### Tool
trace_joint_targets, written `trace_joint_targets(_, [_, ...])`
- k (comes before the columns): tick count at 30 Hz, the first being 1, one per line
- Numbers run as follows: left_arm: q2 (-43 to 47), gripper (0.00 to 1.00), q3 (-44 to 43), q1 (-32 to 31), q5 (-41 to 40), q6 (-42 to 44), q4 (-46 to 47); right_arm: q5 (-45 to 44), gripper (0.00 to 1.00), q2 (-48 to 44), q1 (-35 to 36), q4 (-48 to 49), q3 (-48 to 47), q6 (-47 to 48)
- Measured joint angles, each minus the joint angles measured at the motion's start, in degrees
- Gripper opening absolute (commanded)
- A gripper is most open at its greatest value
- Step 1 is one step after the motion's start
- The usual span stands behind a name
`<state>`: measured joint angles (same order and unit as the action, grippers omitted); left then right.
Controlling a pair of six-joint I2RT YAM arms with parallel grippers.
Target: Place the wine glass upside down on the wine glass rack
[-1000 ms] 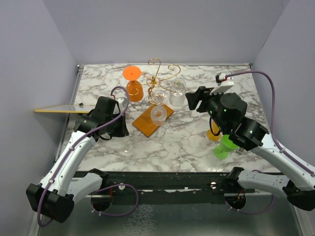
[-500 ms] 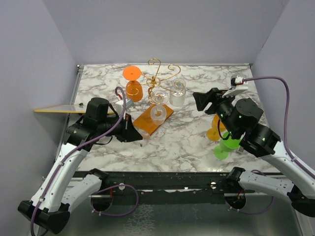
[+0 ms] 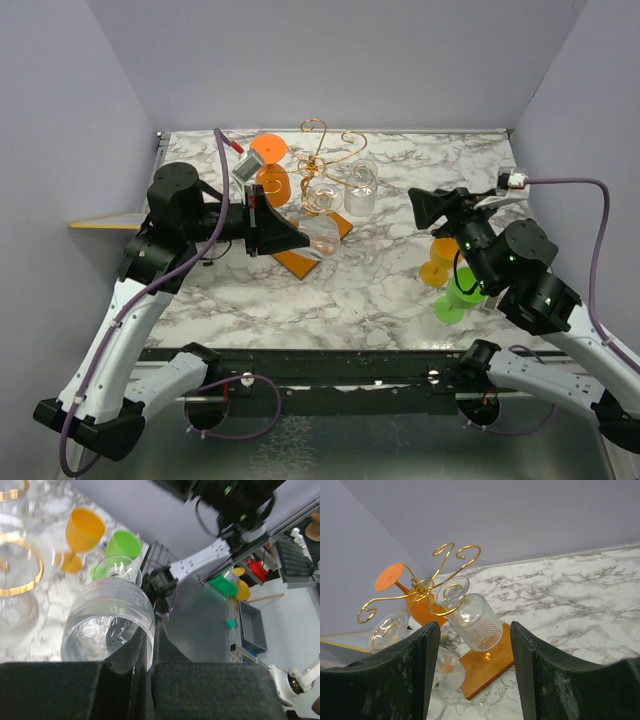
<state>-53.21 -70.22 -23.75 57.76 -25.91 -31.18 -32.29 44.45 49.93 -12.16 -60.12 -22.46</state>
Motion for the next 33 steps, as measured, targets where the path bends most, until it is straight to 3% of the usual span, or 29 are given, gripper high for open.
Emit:
trace_joint_targets(9, [-7.28,0.00,-9.11,0.00,0.39,-15.45,26.36,-0.74,0.67,-10.69,0.00,16.24,7.13,1.16])
trace_joint_targets(15, [-12.04,0.00,-10.71,-0.02,-5.64,-22.82,38.01,2.08,0.72,-14.36,0.00,25.09,10.08,2.58])
trace_joint_targets(25, [-18.53,0.00,-15.45,-4.72,-19.08,-25.27,48.09,8.28,0.74,-14.05,0.00,29.49,11.04,0.68])
trace_joint_targets(33, [-26.64,0.00,-17.55,-12.92,-30.23,-20.06,54.27,11.47,0.72,-7.21,0.00,36.15,9.97,-5.55])
